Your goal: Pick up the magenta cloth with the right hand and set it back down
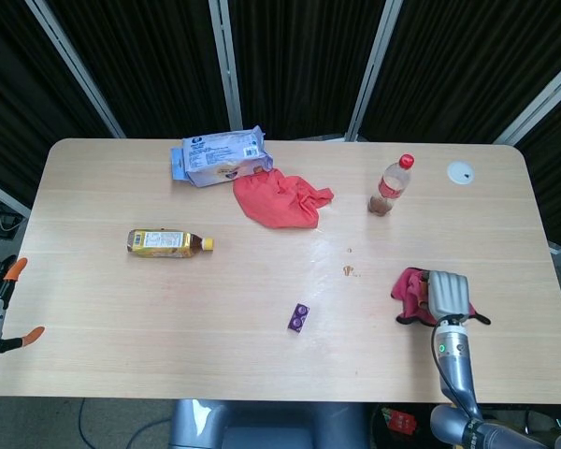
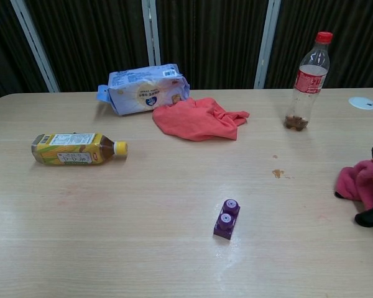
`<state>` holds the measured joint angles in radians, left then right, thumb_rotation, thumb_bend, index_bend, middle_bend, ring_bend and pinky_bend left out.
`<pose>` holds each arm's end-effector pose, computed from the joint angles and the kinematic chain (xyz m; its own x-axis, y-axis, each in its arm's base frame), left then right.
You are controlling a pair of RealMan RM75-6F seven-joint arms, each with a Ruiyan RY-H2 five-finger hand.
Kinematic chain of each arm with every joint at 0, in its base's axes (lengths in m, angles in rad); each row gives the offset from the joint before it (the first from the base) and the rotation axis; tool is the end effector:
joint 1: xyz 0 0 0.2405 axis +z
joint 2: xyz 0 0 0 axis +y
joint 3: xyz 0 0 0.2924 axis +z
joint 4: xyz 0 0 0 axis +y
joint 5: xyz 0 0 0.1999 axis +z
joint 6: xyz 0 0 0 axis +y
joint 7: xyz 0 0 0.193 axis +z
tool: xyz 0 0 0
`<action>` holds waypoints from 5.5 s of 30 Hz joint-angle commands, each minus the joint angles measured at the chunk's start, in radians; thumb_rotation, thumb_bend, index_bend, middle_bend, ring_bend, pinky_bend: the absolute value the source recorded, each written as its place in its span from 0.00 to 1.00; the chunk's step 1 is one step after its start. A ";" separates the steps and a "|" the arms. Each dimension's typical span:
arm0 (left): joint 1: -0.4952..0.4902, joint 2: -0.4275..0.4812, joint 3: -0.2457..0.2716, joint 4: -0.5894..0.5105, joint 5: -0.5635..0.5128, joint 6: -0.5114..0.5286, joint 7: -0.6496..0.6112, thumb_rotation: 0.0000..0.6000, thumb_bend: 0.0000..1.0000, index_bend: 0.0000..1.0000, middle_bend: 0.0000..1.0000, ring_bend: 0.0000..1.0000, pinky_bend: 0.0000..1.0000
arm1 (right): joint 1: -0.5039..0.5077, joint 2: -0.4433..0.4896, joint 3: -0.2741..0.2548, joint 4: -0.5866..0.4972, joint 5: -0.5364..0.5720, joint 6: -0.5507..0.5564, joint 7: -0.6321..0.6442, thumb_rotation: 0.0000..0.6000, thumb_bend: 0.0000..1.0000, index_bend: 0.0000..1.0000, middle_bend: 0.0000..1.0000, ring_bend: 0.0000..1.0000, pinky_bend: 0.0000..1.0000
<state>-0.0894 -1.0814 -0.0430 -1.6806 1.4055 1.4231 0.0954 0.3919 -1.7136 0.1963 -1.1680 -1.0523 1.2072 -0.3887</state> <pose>-0.3488 0.2301 0.1849 0.4413 0.0785 0.8939 0.8920 0.0699 -0.4465 -0.3412 -0.3520 -0.0034 0.4665 -0.1557 0.8707 -0.8606 0.1476 0.4875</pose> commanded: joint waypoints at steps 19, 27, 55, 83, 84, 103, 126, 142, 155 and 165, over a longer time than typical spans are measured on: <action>-0.003 0.005 0.006 -0.003 0.003 -0.009 -0.004 1.00 0.04 0.00 0.00 0.00 0.00 | 0.172 -0.260 0.059 0.026 -0.036 -0.048 -0.090 1.00 0.35 0.72 0.72 0.66 0.84; -0.004 0.008 0.005 -0.007 -0.007 -0.018 -0.011 1.00 0.04 0.00 0.00 0.00 0.00 | 0.231 -0.310 0.100 0.041 -0.073 -0.038 -0.089 1.00 0.36 0.72 0.72 0.66 0.84; -0.004 0.009 0.003 -0.019 -0.018 -0.020 -0.008 1.00 0.04 0.00 0.00 0.00 0.00 | 0.229 -0.210 0.144 0.338 -0.048 -0.079 -0.014 1.00 0.37 0.72 0.72 0.66 0.84; -0.007 0.005 0.006 -0.024 -0.015 -0.022 -0.006 1.00 0.04 0.00 0.00 0.00 0.00 | 0.222 -0.218 0.055 0.140 -0.154 -0.068 0.073 1.00 0.38 0.73 0.73 0.66 0.84; -0.006 0.005 0.005 -0.024 -0.014 -0.020 -0.007 1.00 0.04 0.00 0.00 0.00 0.00 | 0.227 -0.226 0.043 0.091 -0.179 -0.062 0.087 1.00 0.38 0.73 0.73 0.66 0.83; -0.005 0.006 0.004 -0.025 -0.020 -0.020 -0.013 1.00 0.04 0.00 0.00 0.00 0.00 | 0.214 -0.060 0.096 -0.030 -0.213 0.017 0.023 1.00 0.38 0.73 0.73 0.66 0.83; -0.001 -0.003 0.005 -0.022 -0.007 -0.004 0.003 1.00 0.04 0.00 0.00 0.00 0.00 | 0.104 0.188 0.120 -0.080 -0.117 0.055 0.051 1.00 0.38 0.72 0.72 0.64 0.83; 0.001 -0.004 0.002 -0.020 -0.003 0.004 -0.006 1.00 0.04 0.00 0.00 0.00 0.00 | 0.078 0.284 0.104 -0.214 -0.011 -0.057 0.058 1.00 0.00 0.03 0.00 0.00 0.34; 0.001 -0.003 0.003 -0.016 0.005 0.008 -0.001 1.00 0.04 0.00 0.00 0.00 0.00 | 0.058 0.428 0.030 -0.357 0.071 -0.079 -0.153 1.00 0.00 0.00 0.00 0.00 0.06; 0.001 -0.004 0.004 -0.017 0.002 0.006 0.002 1.00 0.04 0.00 0.00 0.00 0.00 | 0.146 0.591 -0.037 -0.511 0.270 -0.257 -0.340 1.00 0.00 0.00 0.00 0.00 0.03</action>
<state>-0.0879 -1.0851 -0.0392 -1.6977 1.4077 1.4288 0.0975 0.5021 -1.1693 0.1836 -1.6328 -0.8481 0.9928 -0.6702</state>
